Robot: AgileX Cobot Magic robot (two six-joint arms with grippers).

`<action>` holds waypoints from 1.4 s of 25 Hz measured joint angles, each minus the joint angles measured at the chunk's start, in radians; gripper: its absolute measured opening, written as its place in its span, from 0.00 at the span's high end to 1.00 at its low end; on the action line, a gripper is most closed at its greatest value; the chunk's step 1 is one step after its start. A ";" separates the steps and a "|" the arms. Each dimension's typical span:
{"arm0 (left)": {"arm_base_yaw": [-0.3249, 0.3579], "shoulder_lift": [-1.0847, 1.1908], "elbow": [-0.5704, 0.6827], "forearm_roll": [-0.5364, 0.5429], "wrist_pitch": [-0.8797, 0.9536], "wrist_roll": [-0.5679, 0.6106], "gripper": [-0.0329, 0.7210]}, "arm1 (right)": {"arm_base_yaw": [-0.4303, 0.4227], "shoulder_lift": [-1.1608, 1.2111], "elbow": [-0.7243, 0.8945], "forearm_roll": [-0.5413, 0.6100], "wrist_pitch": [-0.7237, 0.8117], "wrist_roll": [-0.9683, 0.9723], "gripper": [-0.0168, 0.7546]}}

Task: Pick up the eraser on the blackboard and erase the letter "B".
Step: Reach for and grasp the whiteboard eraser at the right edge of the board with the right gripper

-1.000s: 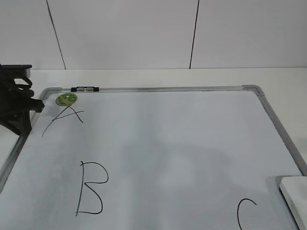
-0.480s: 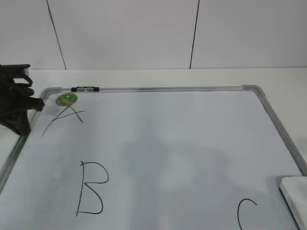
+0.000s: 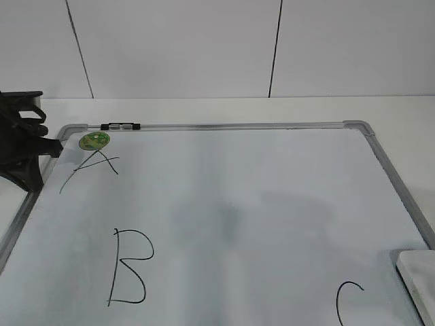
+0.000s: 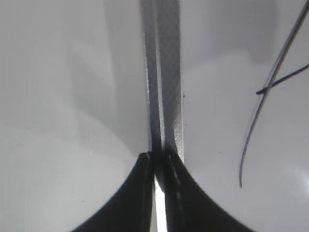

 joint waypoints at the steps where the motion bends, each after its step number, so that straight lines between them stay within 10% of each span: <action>1: 0.000 0.000 0.000 0.000 0.000 0.000 0.93 | 0.000 0.040 0.000 0.000 -0.002 -0.014 0.11; 35: 0.000 0.000 0.000 -0.002 0.001 0.000 0.93 | 0.000 0.705 -0.101 -0.011 -0.259 -0.179 0.11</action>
